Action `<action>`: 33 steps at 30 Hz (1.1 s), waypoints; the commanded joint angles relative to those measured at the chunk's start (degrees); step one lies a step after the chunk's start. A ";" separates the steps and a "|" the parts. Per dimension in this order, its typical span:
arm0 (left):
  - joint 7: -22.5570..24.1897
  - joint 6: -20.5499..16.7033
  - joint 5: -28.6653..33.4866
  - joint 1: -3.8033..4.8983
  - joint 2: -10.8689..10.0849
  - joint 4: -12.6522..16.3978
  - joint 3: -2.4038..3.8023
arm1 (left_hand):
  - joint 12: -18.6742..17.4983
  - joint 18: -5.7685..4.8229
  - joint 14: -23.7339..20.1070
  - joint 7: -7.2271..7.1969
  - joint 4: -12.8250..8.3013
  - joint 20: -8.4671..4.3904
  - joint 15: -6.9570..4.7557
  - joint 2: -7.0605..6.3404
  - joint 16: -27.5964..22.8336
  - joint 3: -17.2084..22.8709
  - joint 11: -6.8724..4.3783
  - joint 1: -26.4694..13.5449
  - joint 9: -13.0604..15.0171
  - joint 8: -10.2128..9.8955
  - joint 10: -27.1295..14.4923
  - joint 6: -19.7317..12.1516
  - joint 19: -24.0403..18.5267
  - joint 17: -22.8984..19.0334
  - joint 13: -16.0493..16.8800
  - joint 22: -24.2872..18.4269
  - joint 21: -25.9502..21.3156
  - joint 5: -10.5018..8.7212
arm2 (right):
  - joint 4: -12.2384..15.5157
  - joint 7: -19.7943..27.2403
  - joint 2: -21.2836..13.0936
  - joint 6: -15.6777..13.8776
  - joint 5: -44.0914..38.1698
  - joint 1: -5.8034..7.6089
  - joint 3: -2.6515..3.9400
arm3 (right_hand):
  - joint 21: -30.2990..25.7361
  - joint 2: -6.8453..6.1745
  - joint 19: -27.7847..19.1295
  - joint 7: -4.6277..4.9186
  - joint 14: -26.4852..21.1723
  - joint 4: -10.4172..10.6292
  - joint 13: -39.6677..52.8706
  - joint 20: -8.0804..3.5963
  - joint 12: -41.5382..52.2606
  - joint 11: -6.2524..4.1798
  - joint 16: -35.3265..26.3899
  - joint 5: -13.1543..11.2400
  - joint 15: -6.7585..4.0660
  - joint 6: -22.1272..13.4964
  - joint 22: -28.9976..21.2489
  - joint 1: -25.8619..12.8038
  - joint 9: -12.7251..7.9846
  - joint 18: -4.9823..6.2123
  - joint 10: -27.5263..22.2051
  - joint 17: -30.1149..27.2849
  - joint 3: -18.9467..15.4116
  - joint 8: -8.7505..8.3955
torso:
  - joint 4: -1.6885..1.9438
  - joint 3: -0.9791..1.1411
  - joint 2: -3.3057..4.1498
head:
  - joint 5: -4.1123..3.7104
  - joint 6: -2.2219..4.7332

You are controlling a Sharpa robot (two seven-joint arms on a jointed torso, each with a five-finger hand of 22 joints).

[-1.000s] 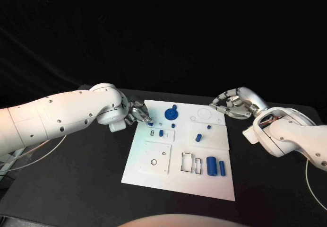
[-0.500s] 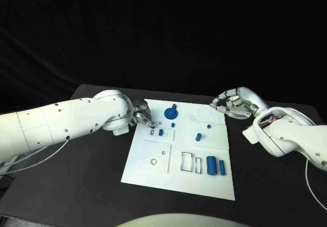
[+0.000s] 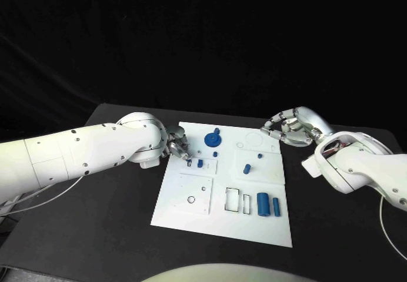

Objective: Assemble the parts on the task board

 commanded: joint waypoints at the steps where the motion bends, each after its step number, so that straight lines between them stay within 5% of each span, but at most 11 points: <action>1: -0.44 2.56 -0.96 -0.03 0.14 0.14 -0.01 | 0.32 -0.64 4.74 -0.74 -8.81 -0.03 -0.45 0.13 0.40 9.22 0.06 -0.60 4.89 0.27 0.41 0.33 0.24 10.61 0.07 0.16 0.22 0.16 | 0.07 0.38 0.02 0.75 -0.15 -0.03 0.00 | -0.35 -0.03 1.21 0.00 3.39 -0.15 -0.06 -0.45 -0.11 -0.17 -0.27 0.18 -0.38 -0.30 9.62 0.37 0.05 0.86 -0.30 3.88 -0.22 0.35 | 0.04 -0.04 -0.03 | 0.07 -0.08; 33: -0.75 3.29 -0.15 -0.23 0.53 0.41 -0.18 | 0.74 -0.70 4.87 -0.88 -9.20 -0.10 -0.55 -0.05 0.66 9.95 -0.07 -1.12 4.84 0.70 0.75 0.55 0.38 11.17 0.54 0.46 0.37 0.24 | 0.03 0.38 0.00 0.77 -0.15 -0.03 0.00 | -0.40 0.03 1.20 -0.01 3.41 -0.06 -0.09 -0.46 -0.13 -0.18 -0.26 0.44 -0.39 -0.26 9.60 0.50 0.06 0.87 -0.32 3.94 -0.34 0.43 | 0.04 -0.04 0.00 | 0.01 -0.30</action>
